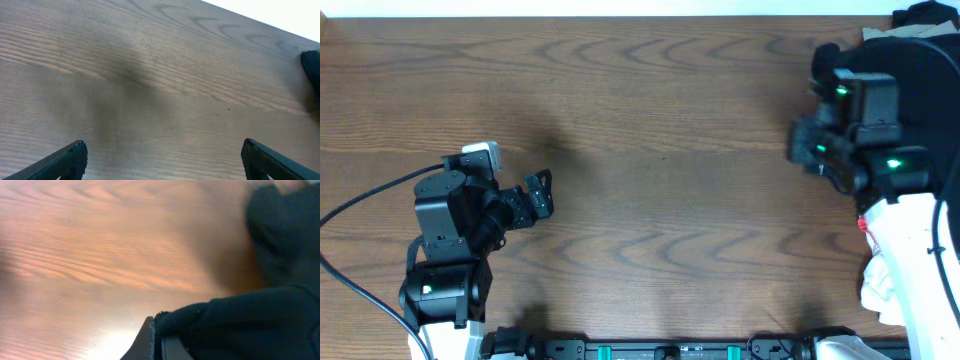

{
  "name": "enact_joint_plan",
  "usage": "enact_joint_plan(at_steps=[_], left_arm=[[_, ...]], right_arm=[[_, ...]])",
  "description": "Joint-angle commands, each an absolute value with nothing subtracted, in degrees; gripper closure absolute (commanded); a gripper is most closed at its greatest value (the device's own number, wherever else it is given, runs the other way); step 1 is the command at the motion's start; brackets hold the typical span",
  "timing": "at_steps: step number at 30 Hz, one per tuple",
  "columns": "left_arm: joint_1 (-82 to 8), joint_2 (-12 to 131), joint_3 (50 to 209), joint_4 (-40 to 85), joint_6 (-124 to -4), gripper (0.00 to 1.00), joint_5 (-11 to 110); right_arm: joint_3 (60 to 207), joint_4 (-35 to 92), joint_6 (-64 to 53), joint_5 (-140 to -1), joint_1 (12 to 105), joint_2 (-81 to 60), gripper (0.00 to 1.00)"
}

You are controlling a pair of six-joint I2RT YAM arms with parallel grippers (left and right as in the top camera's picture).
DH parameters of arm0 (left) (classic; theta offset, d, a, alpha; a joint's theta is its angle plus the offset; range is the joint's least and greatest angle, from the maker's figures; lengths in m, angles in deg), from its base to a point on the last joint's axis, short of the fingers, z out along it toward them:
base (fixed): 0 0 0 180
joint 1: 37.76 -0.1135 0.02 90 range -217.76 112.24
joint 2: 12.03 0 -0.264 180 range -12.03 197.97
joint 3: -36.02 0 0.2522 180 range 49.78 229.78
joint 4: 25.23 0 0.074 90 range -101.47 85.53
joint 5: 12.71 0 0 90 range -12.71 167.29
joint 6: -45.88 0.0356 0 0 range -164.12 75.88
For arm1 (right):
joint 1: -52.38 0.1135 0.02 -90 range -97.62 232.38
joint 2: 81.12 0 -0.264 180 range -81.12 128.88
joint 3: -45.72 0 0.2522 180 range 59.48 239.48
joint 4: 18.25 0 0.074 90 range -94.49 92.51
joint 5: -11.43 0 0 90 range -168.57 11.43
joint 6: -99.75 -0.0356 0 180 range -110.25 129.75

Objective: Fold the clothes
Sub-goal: 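Reach the right gripper into the clothes pile and grasp the black shirt, then pull the black shirt leftward onto the table center with the right gripper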

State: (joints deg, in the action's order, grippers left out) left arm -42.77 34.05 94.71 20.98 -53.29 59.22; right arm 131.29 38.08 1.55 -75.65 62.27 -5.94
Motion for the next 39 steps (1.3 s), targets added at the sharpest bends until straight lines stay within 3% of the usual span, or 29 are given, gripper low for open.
enact_joint_plan(at_steps=[1, 11, 29, 30, 31, 32, 33, 34, 35, 39], left_arm=[[-42.6, 33.9, 95.7, 19.9, -52.8, 0.02, 58.9], [-42.6, 34.1, 95.7, 18.1, -52.8, 0.02, 58.9], [-42.6, 36.0, 95.7, 17.3, -52.8, 0.02, 58.9], [-42.6, 36.3, 95.7, 17.0, -52.8, 0.02, 58.9], [-42.6, 36.6, 95.7, 16.6, -52.8, 0.02, 58.9], [-42.6, 37.0, 95.7, 16.3, -52.8, 0.02, 58.9], [-42.6, 37.4, 95.7, 16.1, -52.8, 0.02, 58.9], [-42.5, 37.8, 95.7, 16.0, -52.8, 0.02, 58.6], [-42.5, 38.1, 95.7, 16.0, -52.8, 0.02, 58.4], [-41.9, 39.6, 95.7, 16.0, -53.0, 0.02, 56.7]], right_arm=[[131.9, 33.2, 1.4, -72.3, 69.1, -4.0, 0.99], [131.9, 16.8, 0.7, -72.1, 80.2, 12.5, 0.99], [133.1, -30.4, -5.3, -79.7, 92.3, 33.9, 0.98], [133.9, -30.4, -5.4, -79.7, 92.3, 34.4, 0.93], [134.6, -30.0, -5.0, -80.0, 92.2, 34.4, 0.76], [135.4, -28.8, -3.4, -81.2, 91.6, 34.4, 0.42], [135.9, -27.3, -1.7, -81.8, 91.1, 33.8, 0.31], [136.8, -23.0, 1.1, -83.0, 90.0, 32.5, 0.12], [137.4, -19.9, 2.4, -83.7, 89.3, 31.3, 0.01], [139.6, -2.1, 3.6, -86.1, 83.8, 22.5, 0.01]])
